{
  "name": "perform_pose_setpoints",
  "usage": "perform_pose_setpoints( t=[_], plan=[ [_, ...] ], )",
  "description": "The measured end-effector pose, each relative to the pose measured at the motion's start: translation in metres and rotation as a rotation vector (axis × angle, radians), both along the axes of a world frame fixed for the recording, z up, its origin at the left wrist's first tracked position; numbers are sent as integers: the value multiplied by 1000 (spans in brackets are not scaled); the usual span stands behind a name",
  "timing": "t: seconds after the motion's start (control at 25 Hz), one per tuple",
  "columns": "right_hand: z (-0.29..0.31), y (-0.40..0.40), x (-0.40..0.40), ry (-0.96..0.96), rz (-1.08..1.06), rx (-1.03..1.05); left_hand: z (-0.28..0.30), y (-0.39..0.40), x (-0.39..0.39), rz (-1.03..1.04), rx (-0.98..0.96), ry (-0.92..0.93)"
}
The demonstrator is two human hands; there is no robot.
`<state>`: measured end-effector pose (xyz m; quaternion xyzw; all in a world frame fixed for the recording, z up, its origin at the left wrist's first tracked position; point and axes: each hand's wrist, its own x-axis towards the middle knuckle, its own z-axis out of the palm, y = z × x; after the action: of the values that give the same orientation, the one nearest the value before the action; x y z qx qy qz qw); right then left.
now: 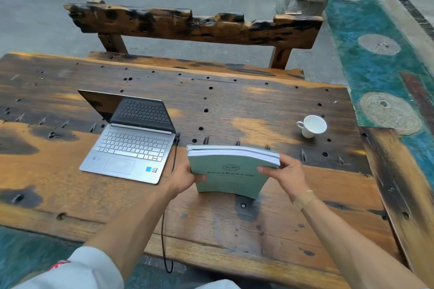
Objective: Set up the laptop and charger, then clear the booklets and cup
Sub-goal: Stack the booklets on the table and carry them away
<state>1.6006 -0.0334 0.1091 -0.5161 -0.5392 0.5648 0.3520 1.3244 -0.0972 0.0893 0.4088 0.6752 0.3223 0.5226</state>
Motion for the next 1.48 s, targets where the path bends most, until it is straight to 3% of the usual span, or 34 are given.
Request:
perform_pose_setpoints(
  t=[0.44,0.92,1.12,1.36,1.48],
  plan=[
    [13,30,-14,28,19,108,14,24,-18,41,-5,-22],
    [26,42,-13,-25,30,123,30,32,-26,73,154,-100],
    [26,39,-11,3,5,89,24,41,-22,20,121,-56],
    [15,26,-21,29,68,1,17,41,13,203,123,-236],
    [14,21,-24,50,58,-52,16,41,12,229,90,-224]
  ],
)
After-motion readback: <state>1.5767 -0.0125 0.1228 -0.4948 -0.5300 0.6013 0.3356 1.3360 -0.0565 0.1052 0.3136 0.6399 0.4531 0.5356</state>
